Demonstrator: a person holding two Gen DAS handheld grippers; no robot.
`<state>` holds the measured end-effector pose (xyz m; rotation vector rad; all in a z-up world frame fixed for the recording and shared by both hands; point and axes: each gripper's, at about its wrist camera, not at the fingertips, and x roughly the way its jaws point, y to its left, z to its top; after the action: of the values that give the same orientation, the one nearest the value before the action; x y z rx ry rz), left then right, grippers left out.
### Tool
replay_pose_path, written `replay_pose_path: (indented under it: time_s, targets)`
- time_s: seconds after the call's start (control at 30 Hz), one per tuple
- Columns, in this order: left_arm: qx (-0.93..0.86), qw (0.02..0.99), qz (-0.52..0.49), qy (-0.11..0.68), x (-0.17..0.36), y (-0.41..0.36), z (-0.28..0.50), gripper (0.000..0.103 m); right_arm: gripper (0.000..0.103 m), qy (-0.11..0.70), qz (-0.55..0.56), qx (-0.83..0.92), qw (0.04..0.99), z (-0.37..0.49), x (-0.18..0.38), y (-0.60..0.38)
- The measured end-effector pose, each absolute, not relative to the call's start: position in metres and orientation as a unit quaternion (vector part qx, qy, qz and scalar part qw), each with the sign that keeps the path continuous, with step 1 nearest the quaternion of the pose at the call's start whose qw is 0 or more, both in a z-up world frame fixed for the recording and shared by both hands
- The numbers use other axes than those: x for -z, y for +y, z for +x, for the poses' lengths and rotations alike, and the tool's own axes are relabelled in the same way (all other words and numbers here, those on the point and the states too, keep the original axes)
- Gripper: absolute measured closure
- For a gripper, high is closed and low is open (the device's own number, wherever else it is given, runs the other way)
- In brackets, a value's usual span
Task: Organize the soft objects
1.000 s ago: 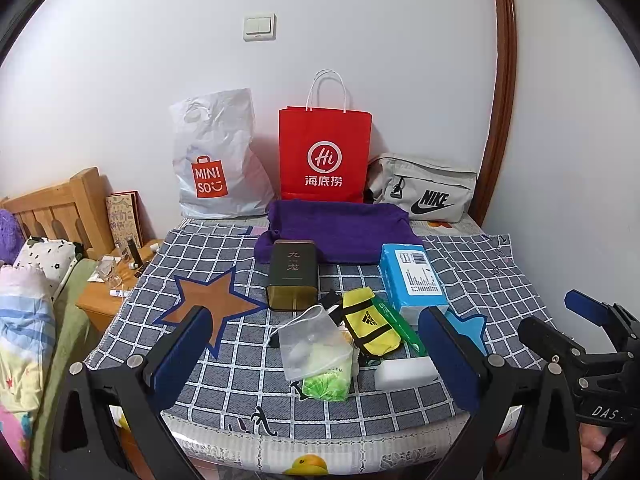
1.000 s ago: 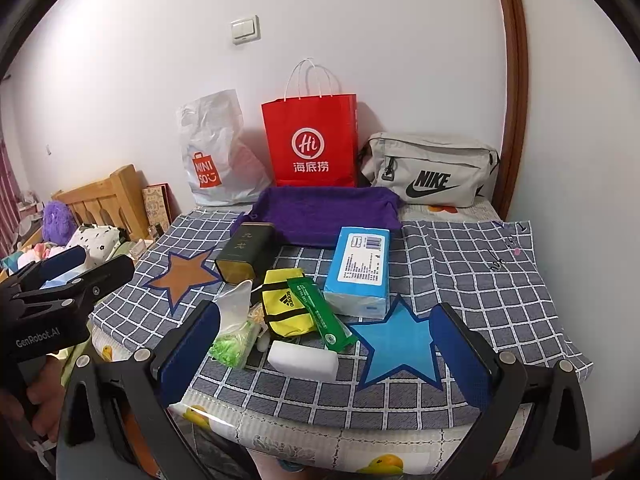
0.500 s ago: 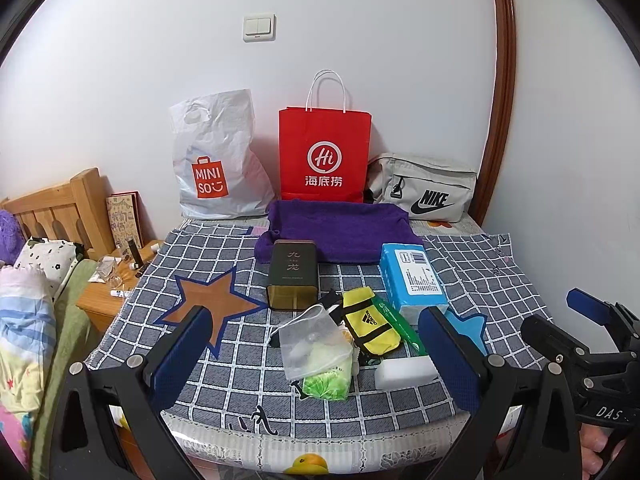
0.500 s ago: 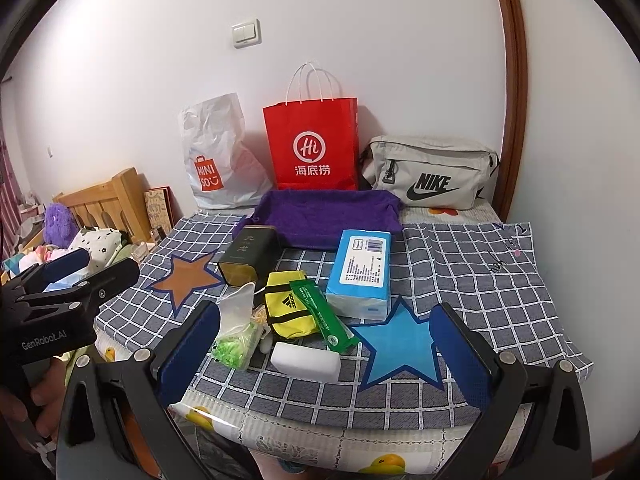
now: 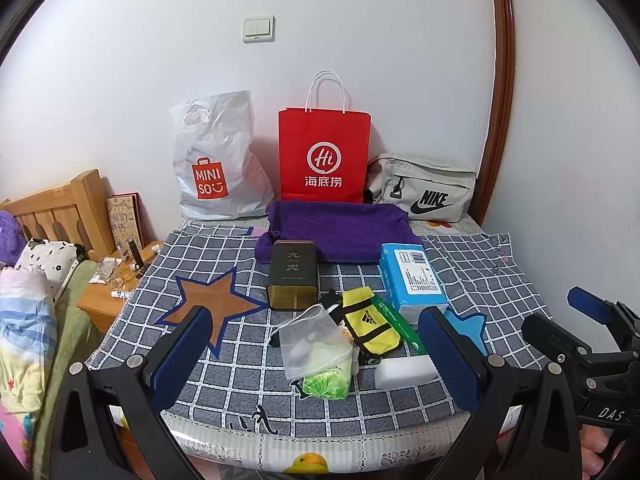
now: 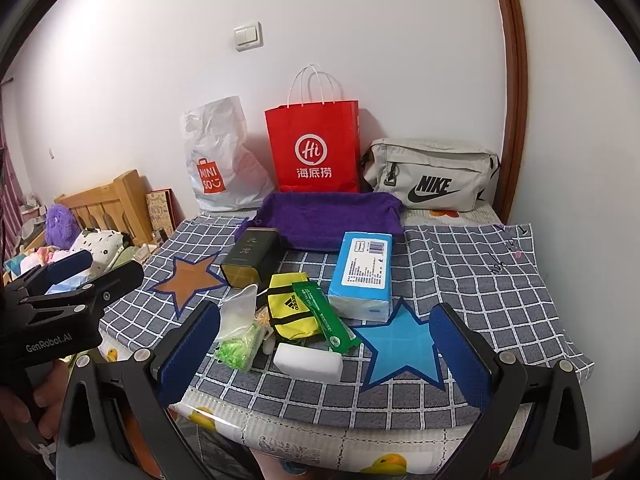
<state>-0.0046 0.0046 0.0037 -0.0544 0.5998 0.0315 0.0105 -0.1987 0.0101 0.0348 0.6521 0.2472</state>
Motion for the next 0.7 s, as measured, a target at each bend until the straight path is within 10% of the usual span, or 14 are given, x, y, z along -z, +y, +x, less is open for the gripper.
replay_pose_path:
  time_s: [0.7]
  targets:
    - [-0.016, 0.955, -0.026, 0.294, -0.0055, 0.0062, -0.0062, 0.000, 0.000, 0.315, 0.017, -0.123, 0.941, 0.0053, -0.0143, -0.1962]
